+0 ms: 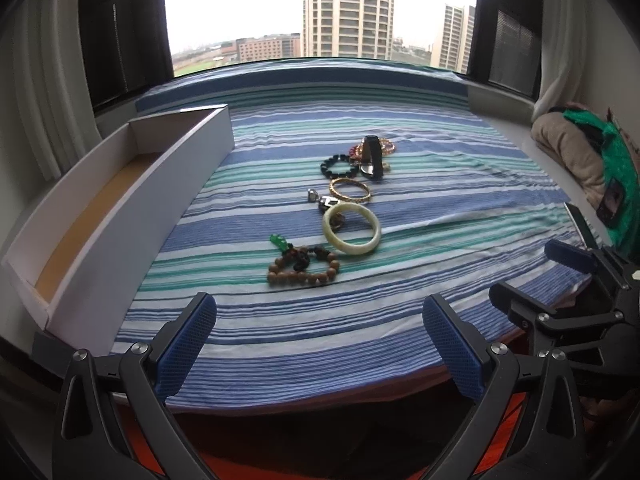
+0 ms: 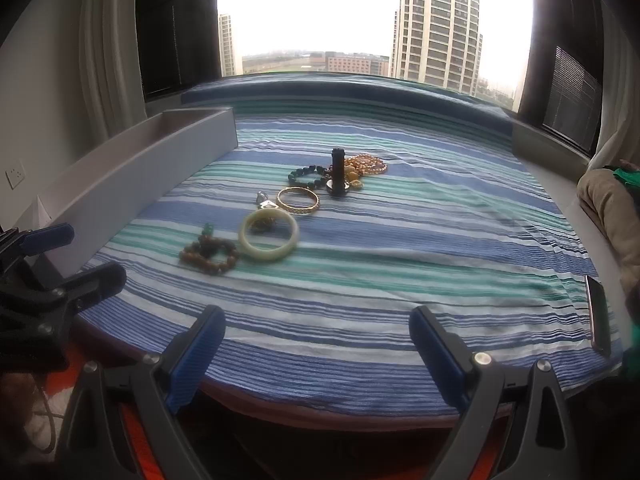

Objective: Organize jewelry

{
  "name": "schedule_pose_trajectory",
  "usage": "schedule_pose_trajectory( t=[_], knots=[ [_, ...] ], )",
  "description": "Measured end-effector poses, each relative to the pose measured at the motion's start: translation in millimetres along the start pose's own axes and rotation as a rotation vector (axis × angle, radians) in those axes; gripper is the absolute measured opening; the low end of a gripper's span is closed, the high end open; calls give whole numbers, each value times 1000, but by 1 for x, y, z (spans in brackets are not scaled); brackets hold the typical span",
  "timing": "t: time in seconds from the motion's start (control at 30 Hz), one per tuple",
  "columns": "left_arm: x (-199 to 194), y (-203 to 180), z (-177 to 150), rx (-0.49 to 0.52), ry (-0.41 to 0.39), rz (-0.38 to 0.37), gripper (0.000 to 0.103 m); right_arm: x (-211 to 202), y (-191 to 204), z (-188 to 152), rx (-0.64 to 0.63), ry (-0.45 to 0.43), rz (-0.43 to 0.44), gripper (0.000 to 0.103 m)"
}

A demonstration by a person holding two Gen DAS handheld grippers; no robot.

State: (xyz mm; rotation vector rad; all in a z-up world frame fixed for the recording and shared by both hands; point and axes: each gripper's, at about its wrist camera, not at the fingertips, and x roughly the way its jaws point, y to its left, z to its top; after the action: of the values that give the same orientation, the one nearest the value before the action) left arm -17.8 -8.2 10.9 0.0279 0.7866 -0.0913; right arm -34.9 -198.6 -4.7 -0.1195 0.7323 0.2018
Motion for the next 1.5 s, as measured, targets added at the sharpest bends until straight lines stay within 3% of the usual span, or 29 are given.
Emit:
schedule_pose_trajectory(
  t=[0.6,1.07,1.5],
  knots=[
    [8,-1,-3,9,42,33,103,-1,0,0,-5,-6,2,95],
    [3,1,-1,-1,15,22,102,0,1,0,-8,-5,4,95],
    [5,8,0,-21,20,57,103,-2,0,0,1,-14,4,95]
  ],
)
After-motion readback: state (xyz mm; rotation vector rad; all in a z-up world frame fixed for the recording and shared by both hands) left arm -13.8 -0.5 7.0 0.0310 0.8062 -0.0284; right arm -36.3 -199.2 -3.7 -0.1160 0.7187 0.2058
